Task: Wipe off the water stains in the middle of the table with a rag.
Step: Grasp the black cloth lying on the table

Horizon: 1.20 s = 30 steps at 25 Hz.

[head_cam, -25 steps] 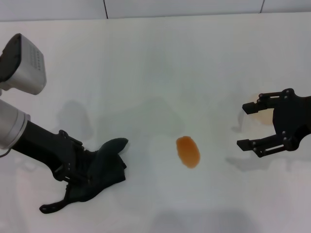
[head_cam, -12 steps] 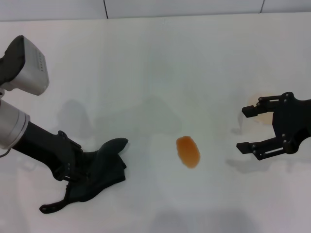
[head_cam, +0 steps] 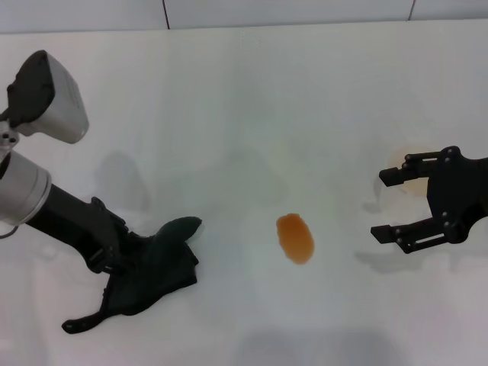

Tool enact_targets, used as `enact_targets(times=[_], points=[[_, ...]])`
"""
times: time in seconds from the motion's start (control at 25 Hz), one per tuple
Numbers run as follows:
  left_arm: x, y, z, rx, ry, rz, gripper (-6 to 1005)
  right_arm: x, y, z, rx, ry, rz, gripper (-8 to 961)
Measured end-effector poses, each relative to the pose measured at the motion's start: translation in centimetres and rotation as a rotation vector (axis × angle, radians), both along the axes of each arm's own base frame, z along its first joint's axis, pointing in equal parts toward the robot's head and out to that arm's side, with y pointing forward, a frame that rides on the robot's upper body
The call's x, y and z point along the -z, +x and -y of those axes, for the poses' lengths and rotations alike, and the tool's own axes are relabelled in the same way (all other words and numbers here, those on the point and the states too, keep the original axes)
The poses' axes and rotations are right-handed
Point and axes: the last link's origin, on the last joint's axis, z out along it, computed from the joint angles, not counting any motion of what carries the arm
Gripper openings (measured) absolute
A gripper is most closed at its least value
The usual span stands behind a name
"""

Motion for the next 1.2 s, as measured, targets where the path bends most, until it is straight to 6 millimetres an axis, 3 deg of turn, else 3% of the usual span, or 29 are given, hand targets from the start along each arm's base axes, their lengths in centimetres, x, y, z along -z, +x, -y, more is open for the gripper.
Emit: enact_targets(times=[0.64, 1.2], points=[[0.7, 1.4, -0.7, 0.040, -0.006, 0.013, 501, -0.1, -0.1, 0.0, -0.004, 0.001, 0.000, 841], [1.1, 1.3, -0.7, 0.035, -0.005, 0.017, 501, -0.1, -0.1, 0.0, -0.003, 0.003, 0.000, 841]])
